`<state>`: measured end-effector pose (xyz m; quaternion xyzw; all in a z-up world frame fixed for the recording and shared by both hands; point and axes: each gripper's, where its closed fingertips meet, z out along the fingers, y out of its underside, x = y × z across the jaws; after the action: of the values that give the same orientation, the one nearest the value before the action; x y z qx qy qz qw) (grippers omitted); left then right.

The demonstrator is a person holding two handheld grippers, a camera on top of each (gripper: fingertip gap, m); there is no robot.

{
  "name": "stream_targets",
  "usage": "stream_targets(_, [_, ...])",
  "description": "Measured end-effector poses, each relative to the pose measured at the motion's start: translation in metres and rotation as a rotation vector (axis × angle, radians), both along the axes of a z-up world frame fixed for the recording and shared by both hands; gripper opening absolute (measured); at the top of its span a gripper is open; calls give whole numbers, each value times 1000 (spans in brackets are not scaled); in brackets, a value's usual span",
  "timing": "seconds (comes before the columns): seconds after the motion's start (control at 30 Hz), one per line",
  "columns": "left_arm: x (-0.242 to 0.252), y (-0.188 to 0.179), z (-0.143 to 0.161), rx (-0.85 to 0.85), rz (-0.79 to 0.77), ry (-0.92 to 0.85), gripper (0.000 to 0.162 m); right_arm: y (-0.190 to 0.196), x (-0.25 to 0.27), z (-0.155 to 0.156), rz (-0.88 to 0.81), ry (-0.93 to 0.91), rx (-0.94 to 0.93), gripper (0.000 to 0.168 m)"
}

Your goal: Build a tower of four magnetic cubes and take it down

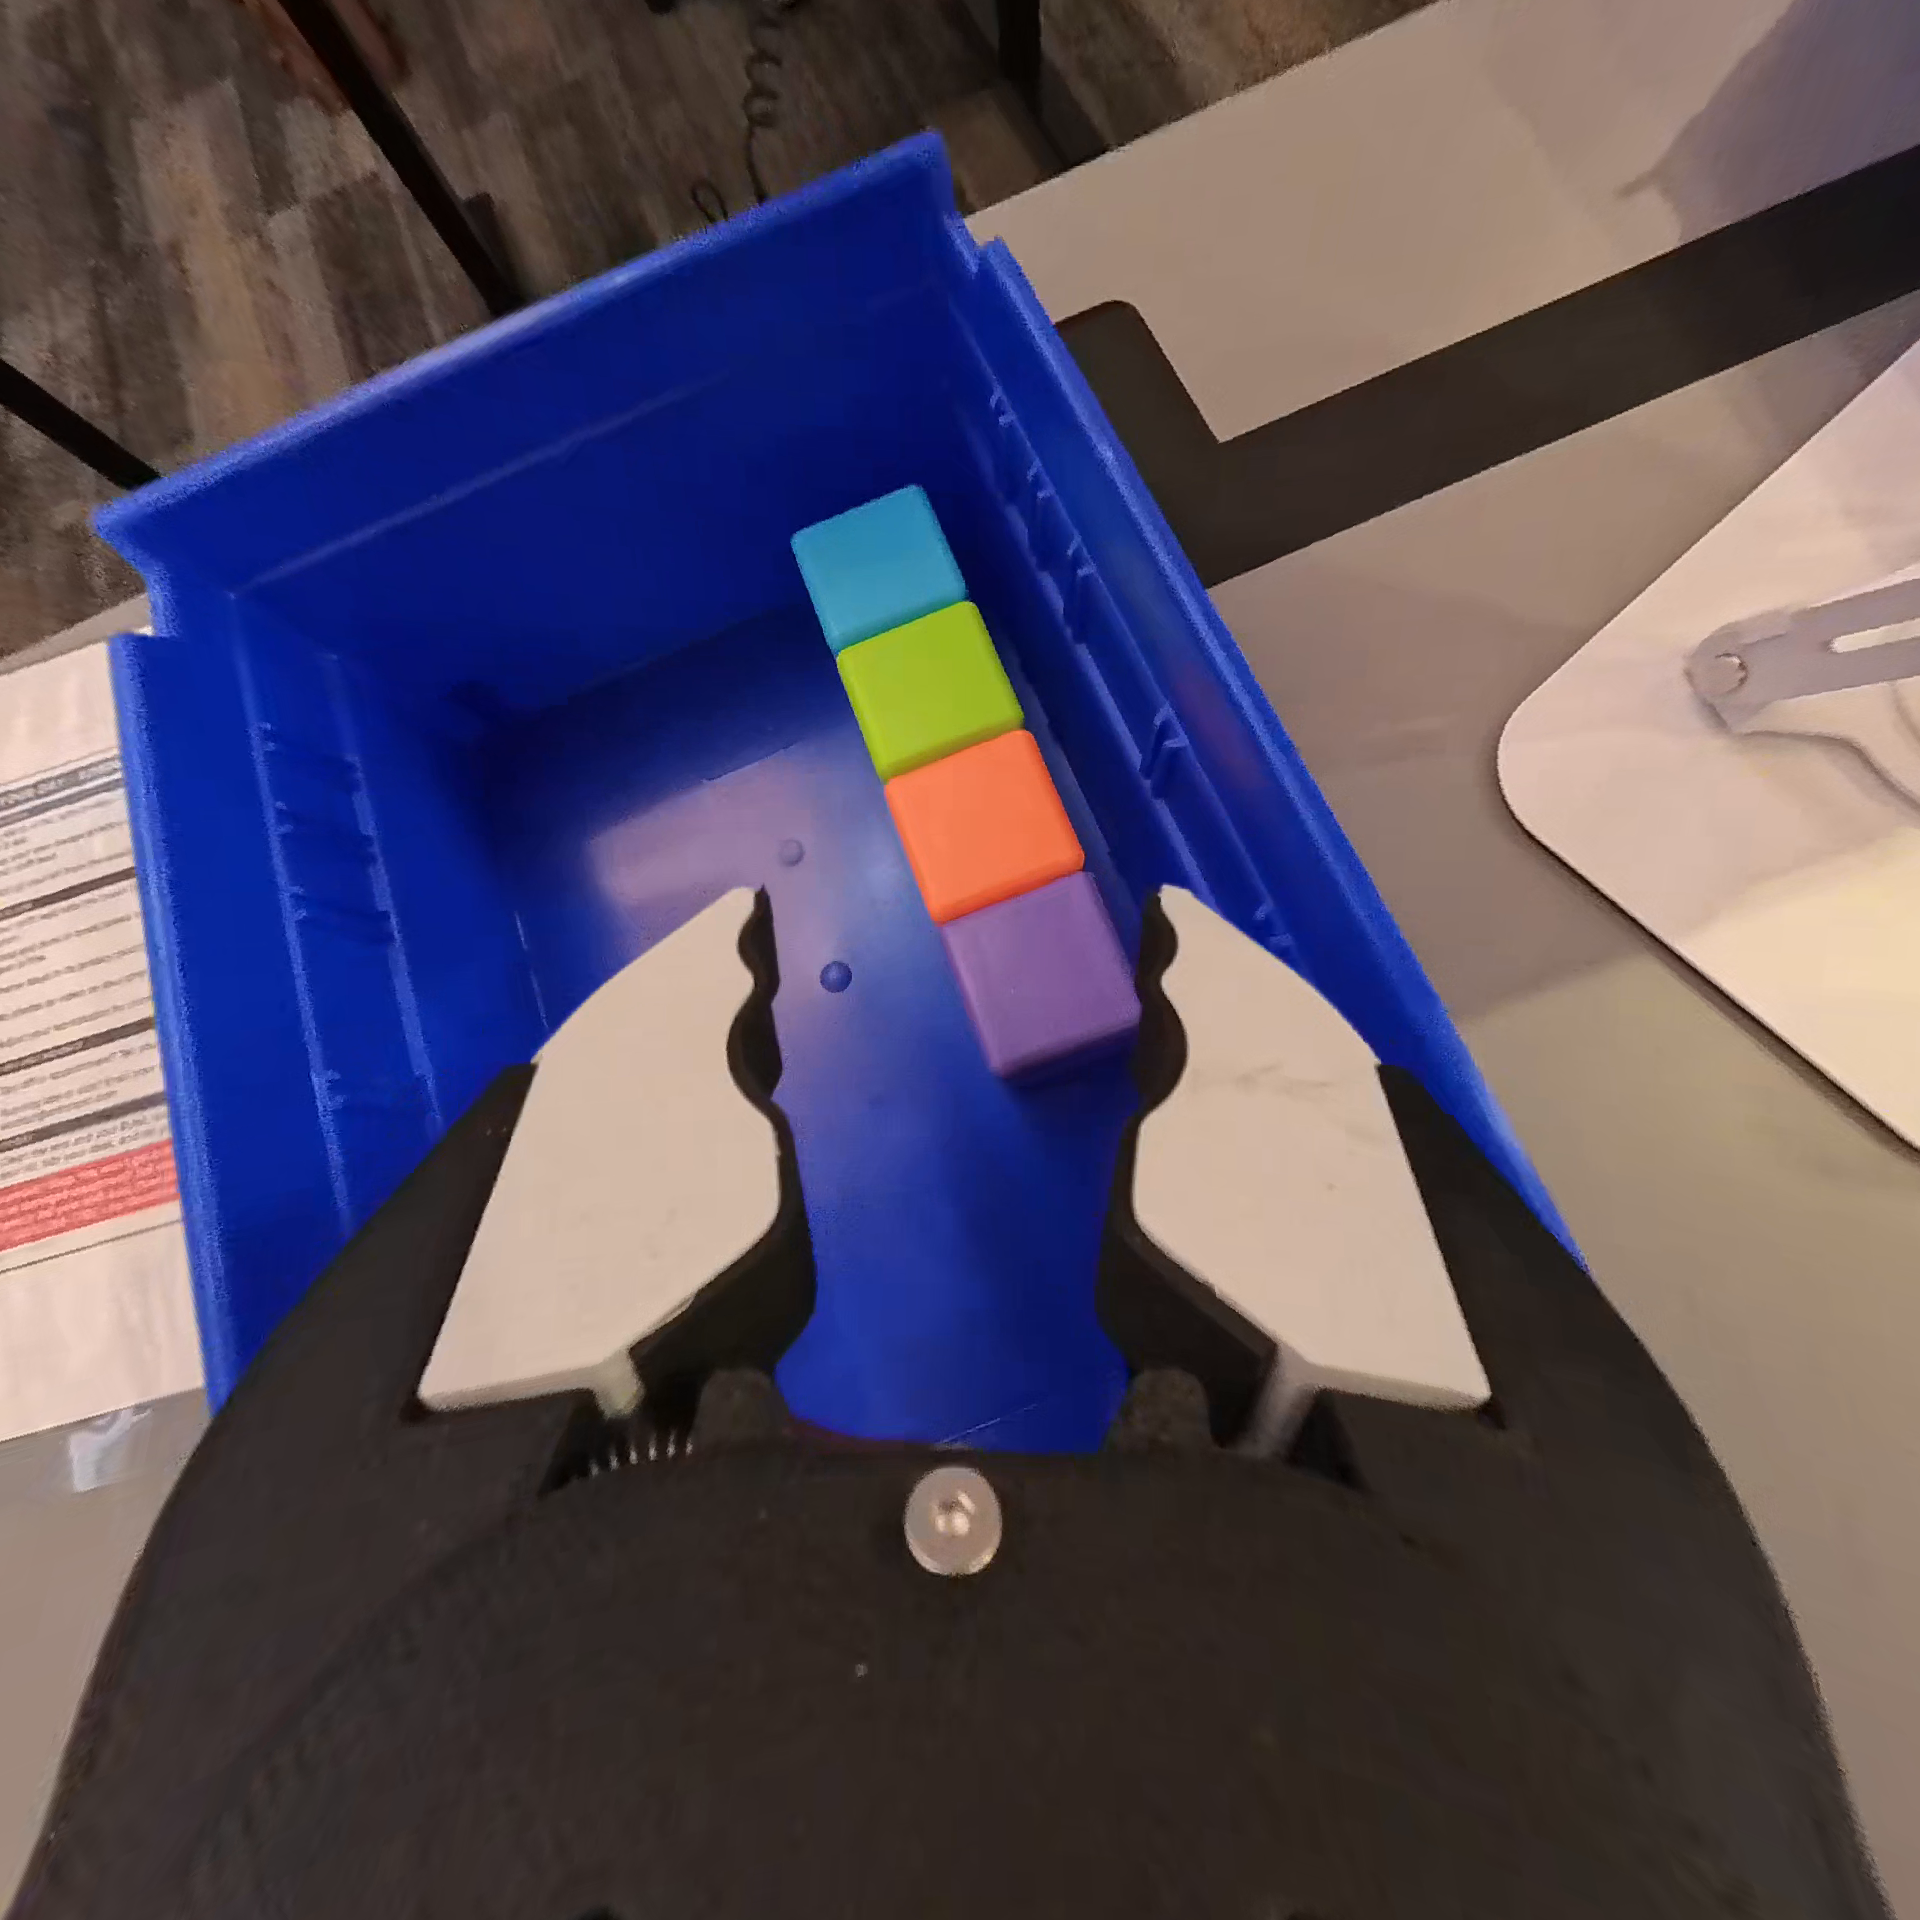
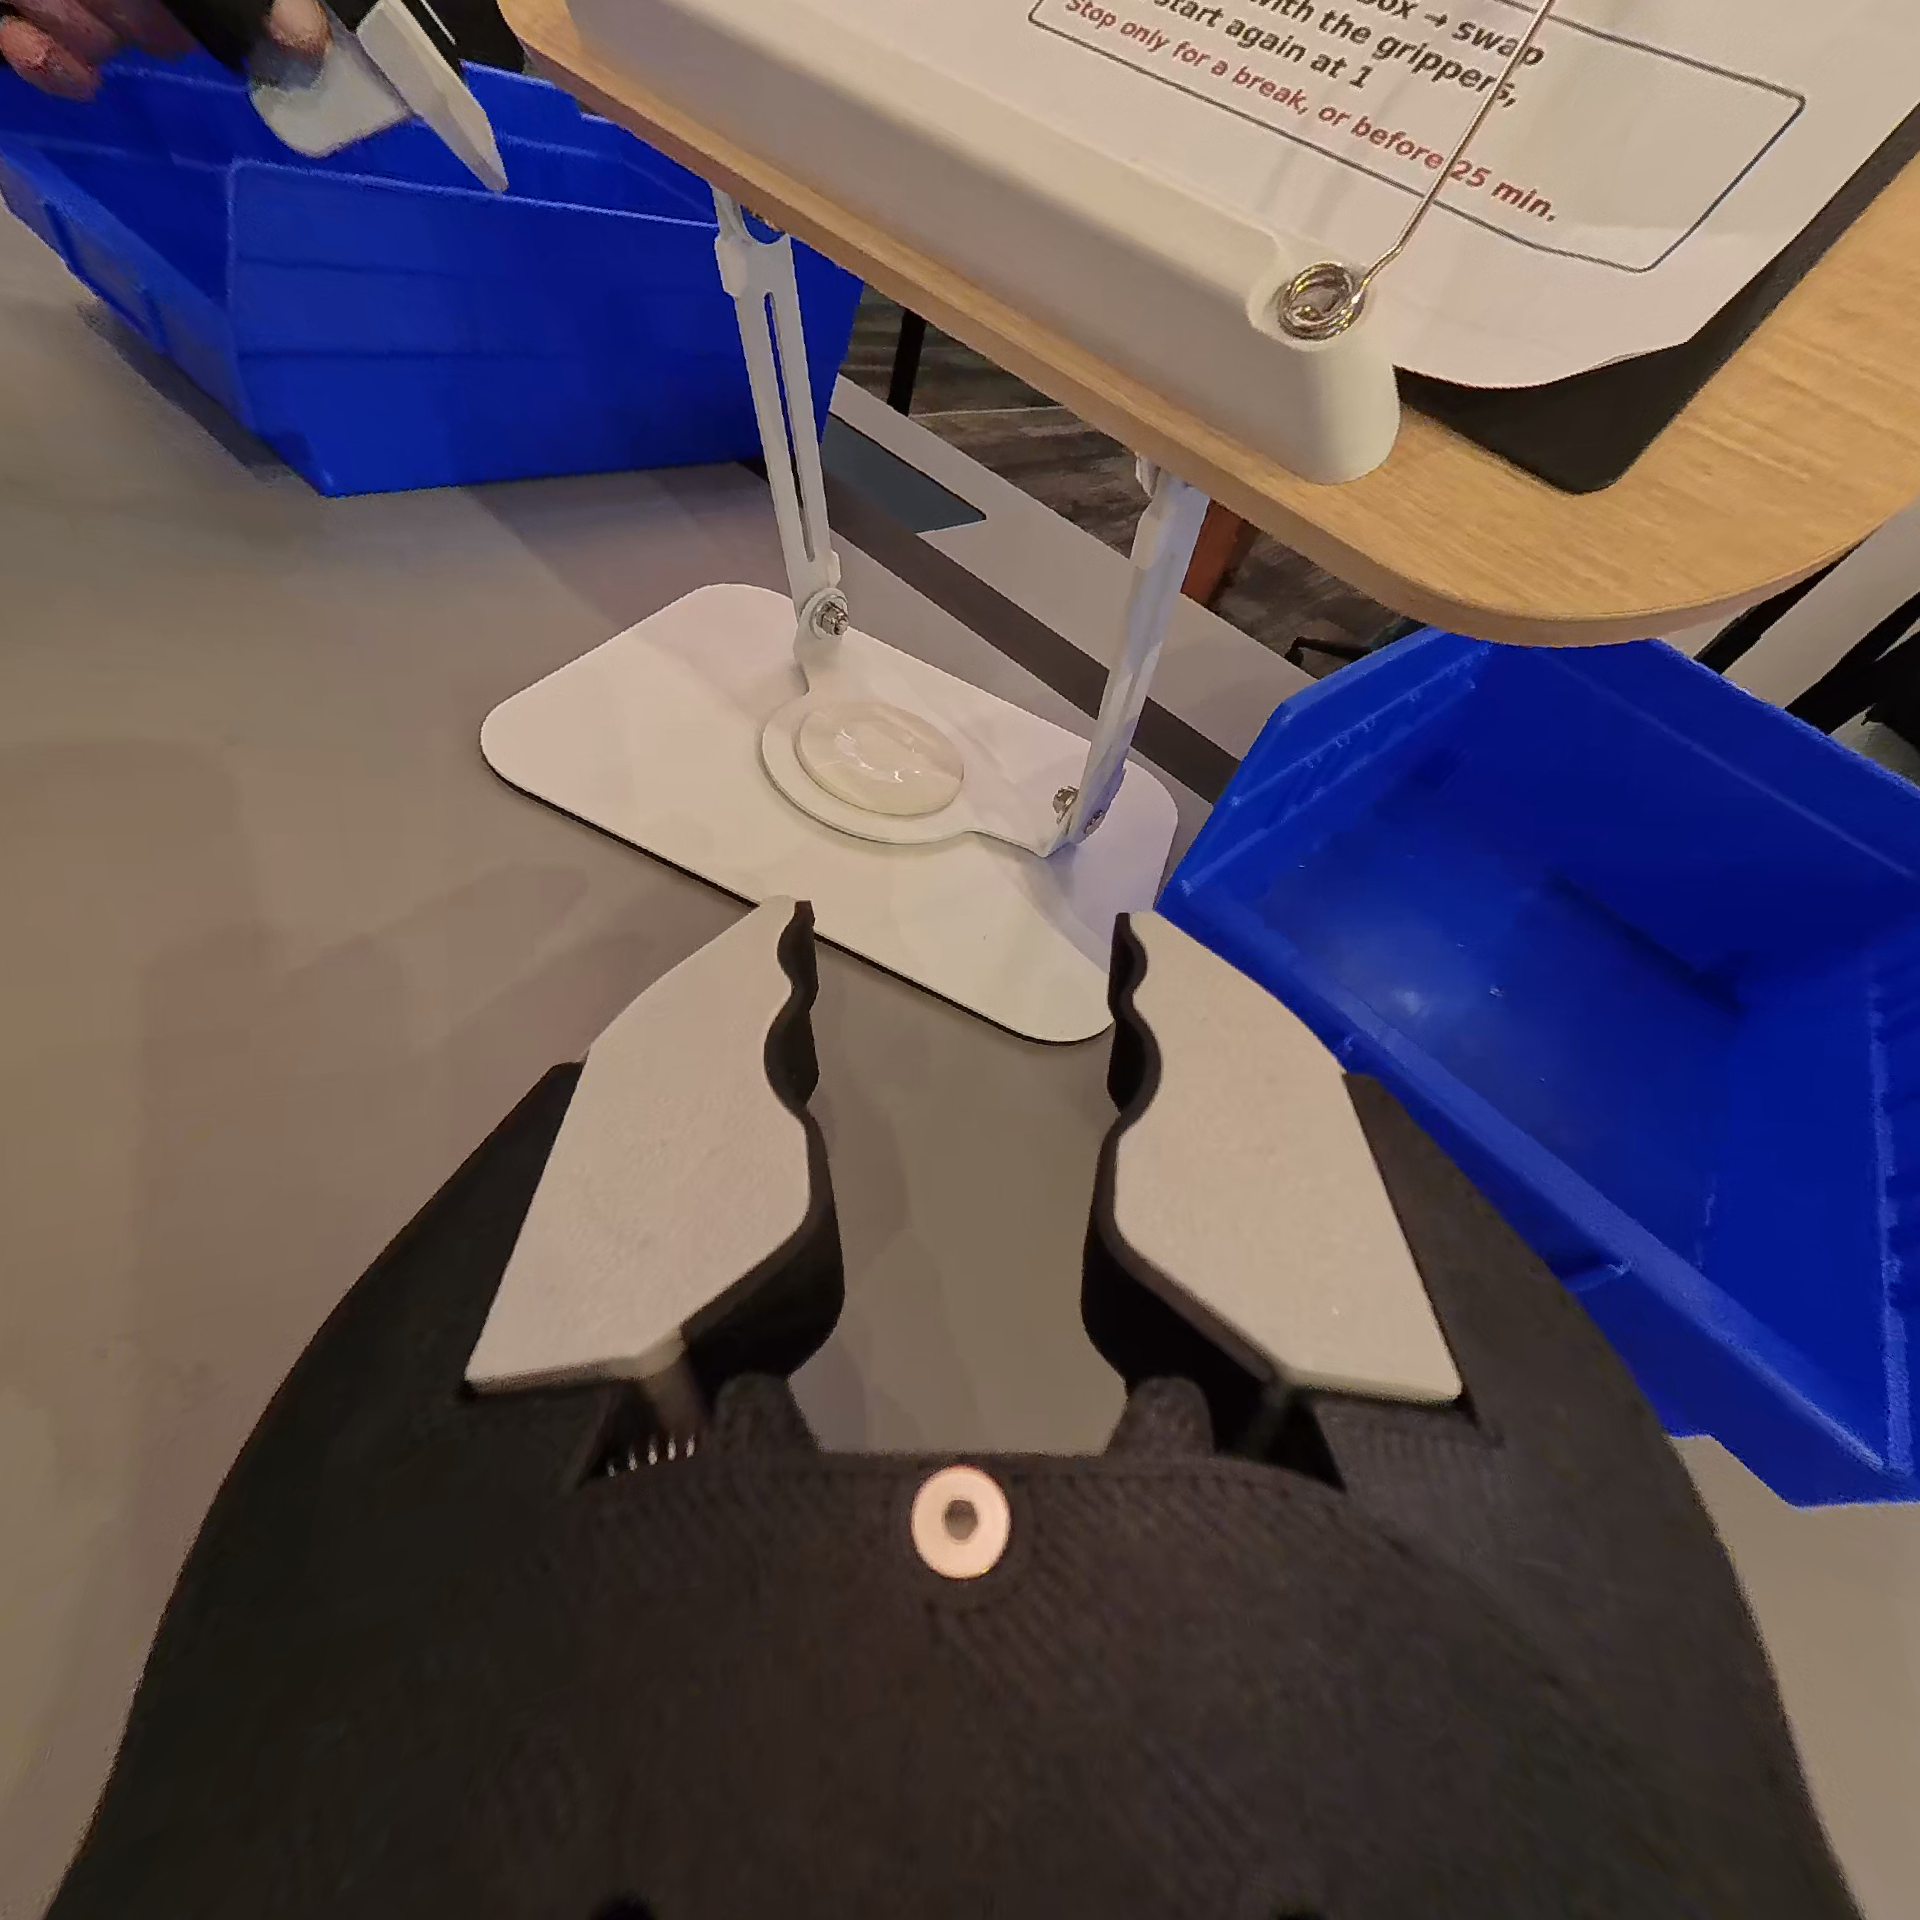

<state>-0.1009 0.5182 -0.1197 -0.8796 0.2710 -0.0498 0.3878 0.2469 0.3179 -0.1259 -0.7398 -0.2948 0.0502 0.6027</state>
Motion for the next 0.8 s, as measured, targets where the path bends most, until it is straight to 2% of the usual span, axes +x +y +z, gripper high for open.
stream_targets(0.33, [-6,-3,-20,-114,26,34,65,-1,-2,0,8,0,-7,54])
stream_targets(0.4, [-12,-4,-31,-149,37,102,66,-1,-2,0,7,5,-8,54])
stream_targets(0.5, [-1,-9,-42,-193,2,84,60,-1,-3,-1,11,6,-16,54])
stream_targets(0.57, [-6,-4,-48,-181,38,154,61,-2,-4,-1,14,1,-17,54])
stream_targets(0.63, [3,-5,-51,-211,16,98,59,-2,-4,-1,15,-2,-17,54])
stream_targets(0.8, [5,-5,-63,-250,10,145,62,-2,-4,-2,15,4,-27,53])
